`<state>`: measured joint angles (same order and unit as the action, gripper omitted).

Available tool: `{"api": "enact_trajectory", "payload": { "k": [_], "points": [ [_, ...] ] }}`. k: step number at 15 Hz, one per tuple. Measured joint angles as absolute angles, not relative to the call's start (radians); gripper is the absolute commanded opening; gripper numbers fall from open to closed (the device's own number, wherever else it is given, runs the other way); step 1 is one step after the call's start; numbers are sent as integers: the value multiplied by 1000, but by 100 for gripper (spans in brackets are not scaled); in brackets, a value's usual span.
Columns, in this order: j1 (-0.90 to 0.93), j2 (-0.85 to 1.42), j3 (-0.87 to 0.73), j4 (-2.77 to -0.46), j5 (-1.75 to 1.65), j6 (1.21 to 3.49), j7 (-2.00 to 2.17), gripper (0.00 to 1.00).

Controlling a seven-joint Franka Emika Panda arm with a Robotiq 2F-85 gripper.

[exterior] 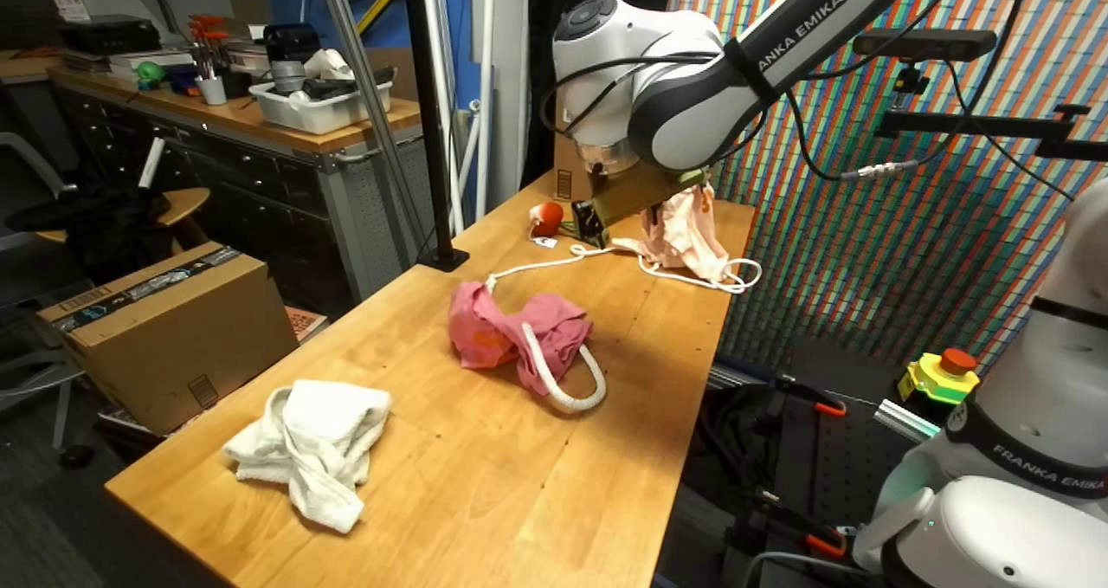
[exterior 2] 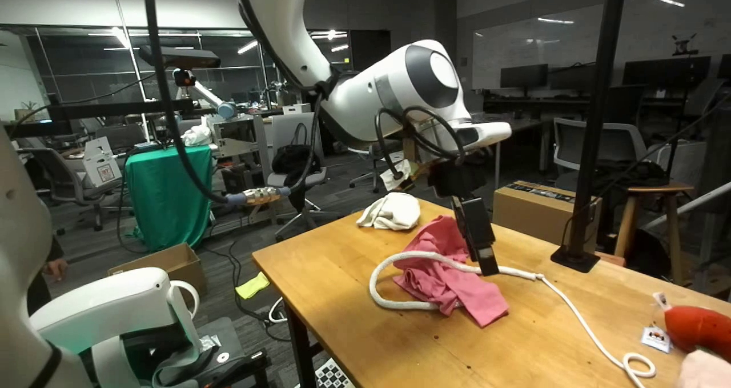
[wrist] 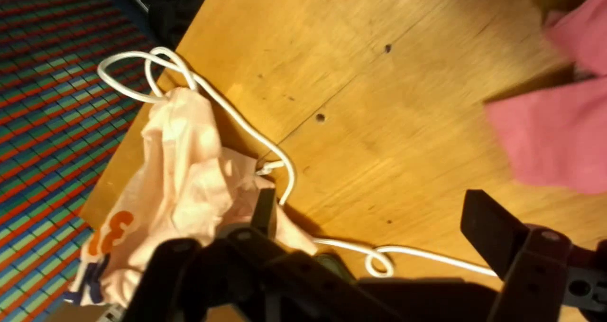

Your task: Spread the clothes and the objects across on the table

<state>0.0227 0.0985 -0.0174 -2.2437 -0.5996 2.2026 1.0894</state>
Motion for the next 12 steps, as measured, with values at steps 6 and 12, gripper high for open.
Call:
{"api": "enact_trajectory", "payload": {
  "k": [6,12],
  "points": [
    [111,109,70,-2276,-601,2287,966,100],
    [149,146,97,-2292,-599,2395,816,100]
  ]
}}
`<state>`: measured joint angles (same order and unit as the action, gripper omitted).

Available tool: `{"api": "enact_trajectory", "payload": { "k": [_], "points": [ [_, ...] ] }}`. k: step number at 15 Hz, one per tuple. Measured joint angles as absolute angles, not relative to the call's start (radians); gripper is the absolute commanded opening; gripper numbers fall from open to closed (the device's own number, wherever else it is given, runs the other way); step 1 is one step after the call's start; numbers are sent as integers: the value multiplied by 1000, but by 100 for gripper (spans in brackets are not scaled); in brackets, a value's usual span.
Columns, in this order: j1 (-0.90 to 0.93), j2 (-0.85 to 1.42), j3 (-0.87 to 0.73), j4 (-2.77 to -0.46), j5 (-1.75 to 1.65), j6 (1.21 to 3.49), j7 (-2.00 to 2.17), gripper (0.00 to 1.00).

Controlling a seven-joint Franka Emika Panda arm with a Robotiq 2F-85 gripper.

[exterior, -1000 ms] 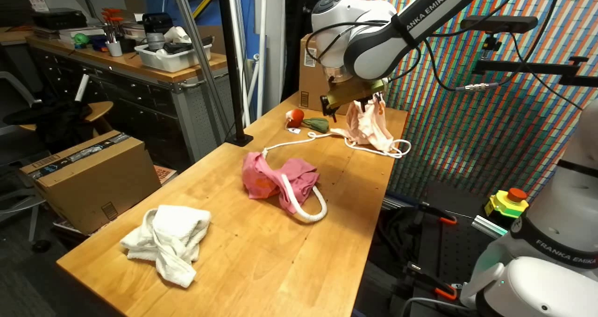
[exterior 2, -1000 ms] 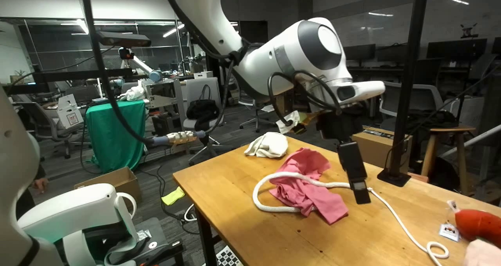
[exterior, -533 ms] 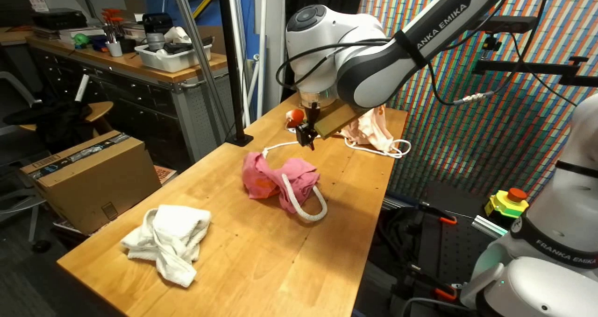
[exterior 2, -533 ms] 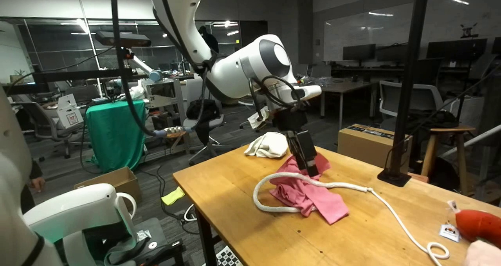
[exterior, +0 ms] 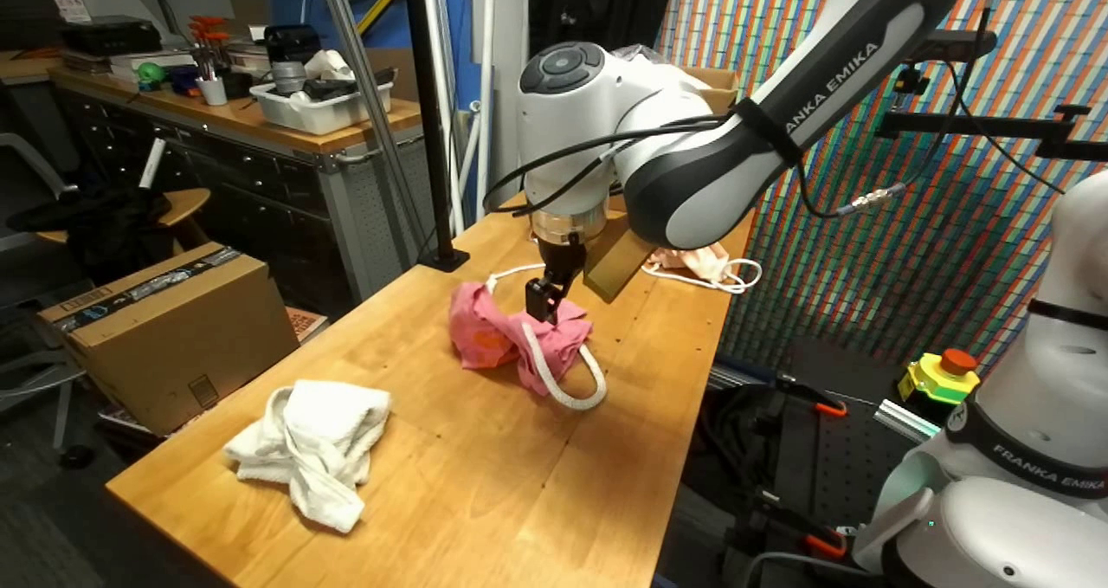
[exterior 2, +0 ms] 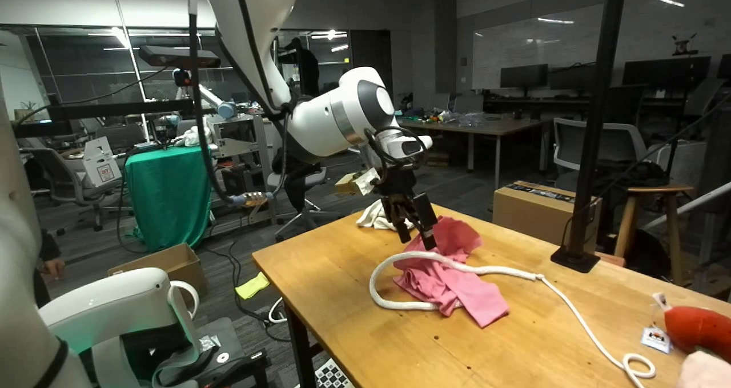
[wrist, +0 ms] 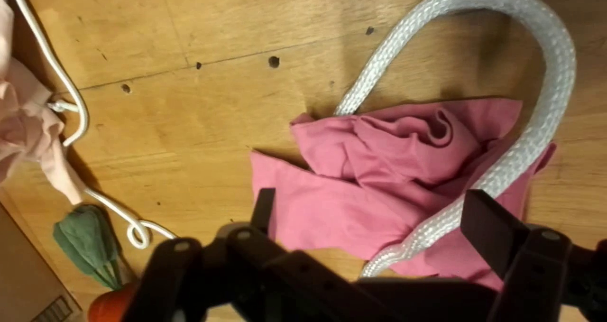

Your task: Spread the clothes and the objects across on the table

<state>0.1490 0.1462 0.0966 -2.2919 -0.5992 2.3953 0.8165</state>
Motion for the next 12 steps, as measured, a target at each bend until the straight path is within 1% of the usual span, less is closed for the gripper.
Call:
{"api": "enact_trajectory", "payload": {
  "k": [6,12],
  "points": [
    [172,171,123,-2317,-498,2499,597,100],
    [203,202,132,-2314,-435,2507,470,100]
  ]
}}
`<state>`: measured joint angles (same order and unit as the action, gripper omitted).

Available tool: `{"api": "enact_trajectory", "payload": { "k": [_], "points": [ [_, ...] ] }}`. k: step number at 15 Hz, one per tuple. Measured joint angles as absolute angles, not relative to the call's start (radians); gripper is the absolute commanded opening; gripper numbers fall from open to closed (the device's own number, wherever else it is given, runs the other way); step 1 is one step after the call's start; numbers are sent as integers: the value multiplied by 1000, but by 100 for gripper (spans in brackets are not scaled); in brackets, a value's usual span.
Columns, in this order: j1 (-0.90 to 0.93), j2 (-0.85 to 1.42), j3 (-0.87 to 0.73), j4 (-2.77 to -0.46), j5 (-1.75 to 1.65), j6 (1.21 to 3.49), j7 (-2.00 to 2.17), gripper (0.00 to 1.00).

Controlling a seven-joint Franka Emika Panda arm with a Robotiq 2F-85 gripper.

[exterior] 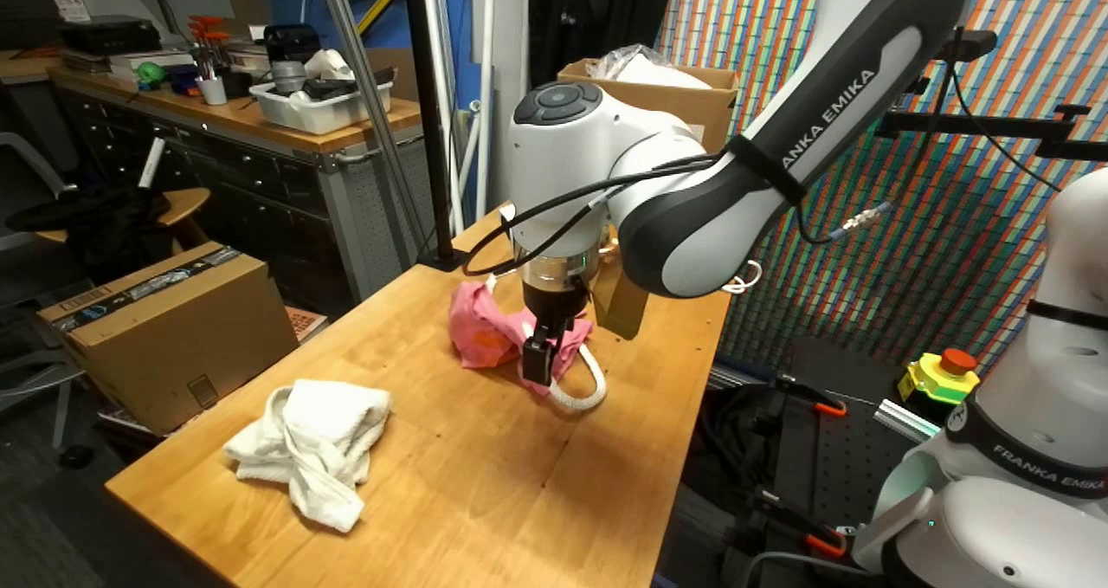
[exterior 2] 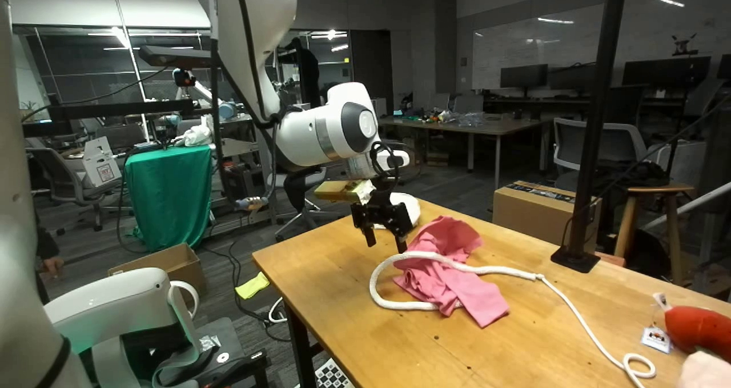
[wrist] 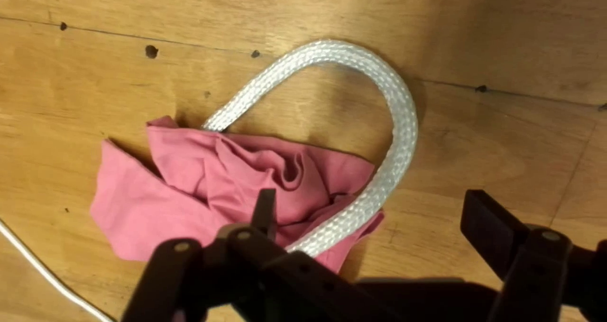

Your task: Spread the clothes and the objects across on the table

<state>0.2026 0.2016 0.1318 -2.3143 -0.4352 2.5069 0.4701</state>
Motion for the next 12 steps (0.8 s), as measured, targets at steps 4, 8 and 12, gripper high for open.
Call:
{"api": "enact_trajectory", "payload": {
  "k": [4,8,12],
  "points": [
    [201,239,125,-2309,-396,2507,393,100],
    [200,274,123,-2304,-358,2507,319,100],
    [200,291,123,-2295,-338,2507,280,100]
  ]
}}
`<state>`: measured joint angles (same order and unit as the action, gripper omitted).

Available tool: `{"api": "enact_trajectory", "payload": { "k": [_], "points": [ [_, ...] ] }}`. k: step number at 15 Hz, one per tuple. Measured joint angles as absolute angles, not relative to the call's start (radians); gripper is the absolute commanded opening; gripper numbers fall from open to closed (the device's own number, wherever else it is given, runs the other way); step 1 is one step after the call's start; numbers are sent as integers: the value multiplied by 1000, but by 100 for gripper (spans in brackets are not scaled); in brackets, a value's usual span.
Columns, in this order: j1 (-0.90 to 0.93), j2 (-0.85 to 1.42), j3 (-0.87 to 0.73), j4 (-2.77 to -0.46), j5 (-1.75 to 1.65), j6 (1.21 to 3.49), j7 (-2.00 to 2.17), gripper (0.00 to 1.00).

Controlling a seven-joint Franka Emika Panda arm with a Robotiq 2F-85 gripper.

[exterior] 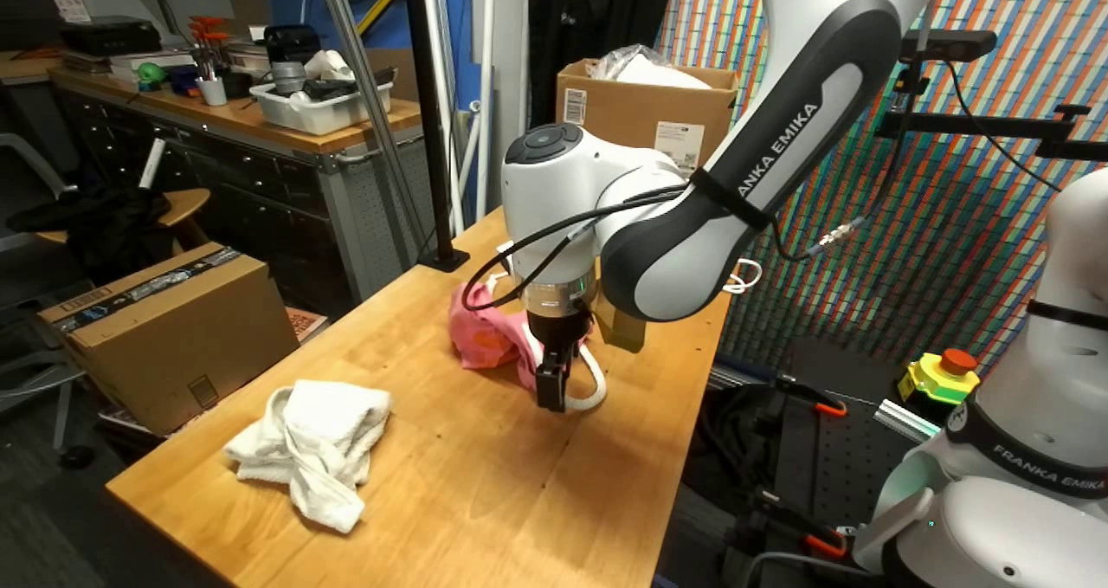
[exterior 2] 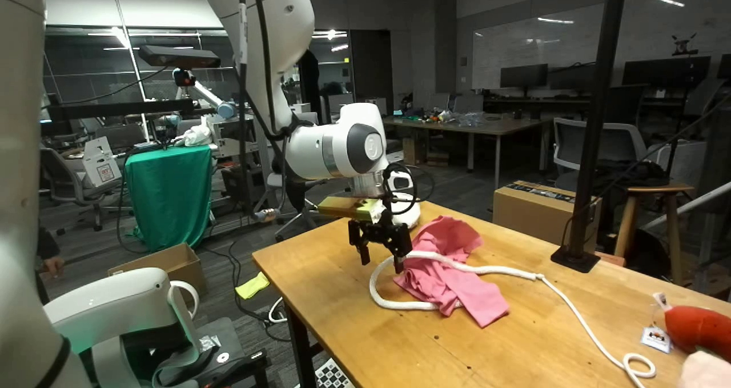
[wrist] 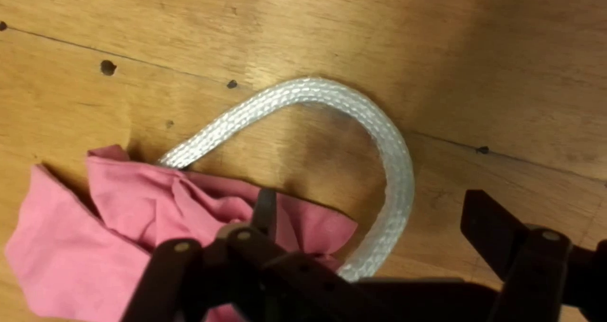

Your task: Spread the clothes and the objects across on the table

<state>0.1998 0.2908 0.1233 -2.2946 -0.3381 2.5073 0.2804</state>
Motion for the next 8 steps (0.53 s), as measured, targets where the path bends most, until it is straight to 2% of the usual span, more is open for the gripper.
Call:
{"api": "enact_trajectory", "payload": {
  "k": [7,8],
  "points": [
    [200,295,123,-2270,-338,2507,262,100],
    [200,298,123,-2269,-338,2507,260,97]
  ]
}}
